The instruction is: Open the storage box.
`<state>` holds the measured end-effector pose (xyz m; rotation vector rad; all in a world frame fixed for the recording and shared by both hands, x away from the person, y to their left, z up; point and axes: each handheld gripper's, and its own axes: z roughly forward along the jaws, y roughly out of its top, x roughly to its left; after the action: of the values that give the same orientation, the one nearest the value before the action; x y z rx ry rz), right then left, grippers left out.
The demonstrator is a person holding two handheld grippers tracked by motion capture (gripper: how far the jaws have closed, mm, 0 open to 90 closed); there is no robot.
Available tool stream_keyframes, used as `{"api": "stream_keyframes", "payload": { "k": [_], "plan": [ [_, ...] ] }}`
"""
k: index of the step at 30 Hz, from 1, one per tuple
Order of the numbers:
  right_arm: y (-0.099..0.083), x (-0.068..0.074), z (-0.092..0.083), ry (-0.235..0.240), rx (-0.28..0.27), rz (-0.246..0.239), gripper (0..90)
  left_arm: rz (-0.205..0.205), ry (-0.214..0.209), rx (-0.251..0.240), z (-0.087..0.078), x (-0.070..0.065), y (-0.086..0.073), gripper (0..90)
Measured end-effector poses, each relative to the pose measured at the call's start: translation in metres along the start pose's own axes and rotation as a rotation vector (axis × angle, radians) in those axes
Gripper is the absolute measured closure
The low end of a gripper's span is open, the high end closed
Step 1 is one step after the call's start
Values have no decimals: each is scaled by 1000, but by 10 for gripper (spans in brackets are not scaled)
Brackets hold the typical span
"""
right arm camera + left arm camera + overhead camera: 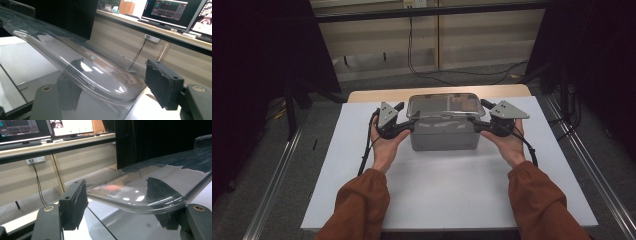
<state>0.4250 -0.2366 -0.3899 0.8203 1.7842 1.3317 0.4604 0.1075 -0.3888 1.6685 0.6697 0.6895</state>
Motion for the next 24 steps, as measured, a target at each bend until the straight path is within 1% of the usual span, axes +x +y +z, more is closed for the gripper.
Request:
{"api": "stream_keyframes", "payload": {
  "k": [2, 4, 7, 8, 12, 13, 16, 19, 22, 24],
  "plan": [
    [1, -1, 0, 8, -4, 6, 348, -2, 0, -1, 0, 0, 1, 330],
    [2, -2, 1, 5, -14, 5, 373, 2, -10, 8, 1, 2, 4, 331],
    [3, -3, 2, 13, -11, 9, 380, 1, -20, 6, 3, 2, 5, 349],
    [5, -5, 3, 10, -16, 10, 395, 13, -21, 2, 3, 2, 6, 355],
    [9, -7, 5, 20, -18, 17, 399, 14, -28, -1, 4, 3, 7, 374],
    [9, -8, 5, 20, -18, 17, 409, -3, -24, -7, 5, 5, 7, 374],
    [10, -8, 5, 23, -21, 19, 424, -15, -33, -9, 6, 6, 8, 374],
    [11, -9, 5, 28, -28, 28, 445, 5, -51, -8, 10, 8, 10, 379],
    [11, -10, 5, 32, -31, 37, 460, 25, -54, -10, 13, 9, 12, 408],
    [13, -12, 6, 36, -32, 41, 460, 22, -53, -16, 14, 8, 13, 424]
  ]
}}
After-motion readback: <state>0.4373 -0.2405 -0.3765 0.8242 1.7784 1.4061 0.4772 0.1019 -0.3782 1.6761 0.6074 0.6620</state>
